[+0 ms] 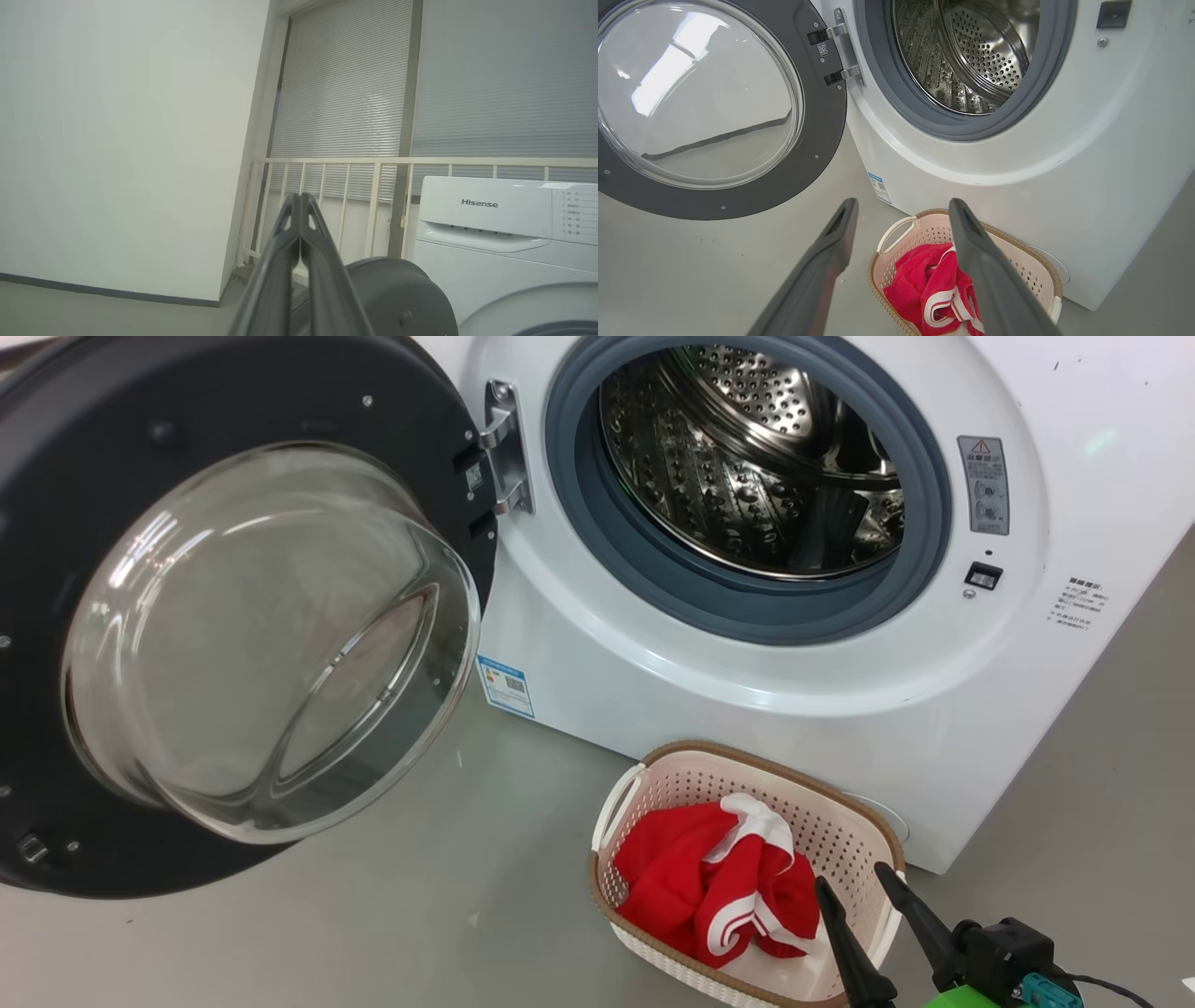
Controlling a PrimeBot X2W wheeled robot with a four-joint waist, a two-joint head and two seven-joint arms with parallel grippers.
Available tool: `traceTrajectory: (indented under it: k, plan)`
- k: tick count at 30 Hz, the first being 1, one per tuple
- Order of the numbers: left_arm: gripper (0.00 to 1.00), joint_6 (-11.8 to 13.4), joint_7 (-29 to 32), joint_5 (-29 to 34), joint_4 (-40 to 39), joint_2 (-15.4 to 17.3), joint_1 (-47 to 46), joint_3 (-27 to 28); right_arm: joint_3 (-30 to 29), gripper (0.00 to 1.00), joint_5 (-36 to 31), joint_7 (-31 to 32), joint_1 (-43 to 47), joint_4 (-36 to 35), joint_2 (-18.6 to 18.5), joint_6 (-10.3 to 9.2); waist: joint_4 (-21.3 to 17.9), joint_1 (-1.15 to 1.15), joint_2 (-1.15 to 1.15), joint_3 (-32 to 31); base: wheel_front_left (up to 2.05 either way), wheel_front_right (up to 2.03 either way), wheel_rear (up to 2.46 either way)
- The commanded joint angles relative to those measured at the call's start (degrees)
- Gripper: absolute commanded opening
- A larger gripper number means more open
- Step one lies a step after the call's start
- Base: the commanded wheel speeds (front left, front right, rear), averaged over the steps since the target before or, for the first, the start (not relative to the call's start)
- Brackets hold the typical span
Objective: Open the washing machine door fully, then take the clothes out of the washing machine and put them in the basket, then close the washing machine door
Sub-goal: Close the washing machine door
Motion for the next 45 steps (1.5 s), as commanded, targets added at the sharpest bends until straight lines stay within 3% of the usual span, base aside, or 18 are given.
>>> traceTrajectory:
  k: [1,9,17,22,34,45]
  plan:
    - [0.00,-0.5,1.2,-1.3,1.1,3.8,-3.3,2.0,1.0,1.00,-0.8,-0.4,-1.1,-1.6,-0.1,0.35,0.0,0.00,0.00,0.3,0.00,0.00,0.00]
    - [0.00,-0.7,9.9,-9.3,18.5,11.2,-13.4,4.7,1.0,1.00,-1.2,-0.4,-1.8,-1.8,0.0,0.35,-0.7,0.00,0.00,1.7,0.00,0.00,0.00]
    - [0.00,-0.2,26.2,-14.8,33.2,16.6,-21.0,4.8,1.1,1.00,-1.6,-0.4,-2.6,-1.6,0.1,0.35,-1.1,0.00,0.00,3.2,0.00,0.00,0.00]
    - [0.00,-0.2,36.4,-17.4,38.0,19.0,-23.6,4.2,1.1,1.00,-1.7,-0.4,-3.1,-1.6,0.1,0.35,-1.1,0.00,0.00,4.0,0.00,0.00,0.00]
    - [0.00,-0.5,53.5,-20.7,37.8,19.3,-22.8,1.0,1.3,1.00,-1.4,-0.4,-3.5,-1.4,0.3,0.35,-1.0,0.00,0.00,4.1,0.00,0.00,0.00]
    - [0.00,-0.8,65.7,-26.6,28.4,18.6,-16.7,-1.9,1.1,1.00,-1.1,-0.4,-3.2,-1.4,0.4,0.35,-1.2,0.00,0.00,3.0,0.00,0.00,0.00]
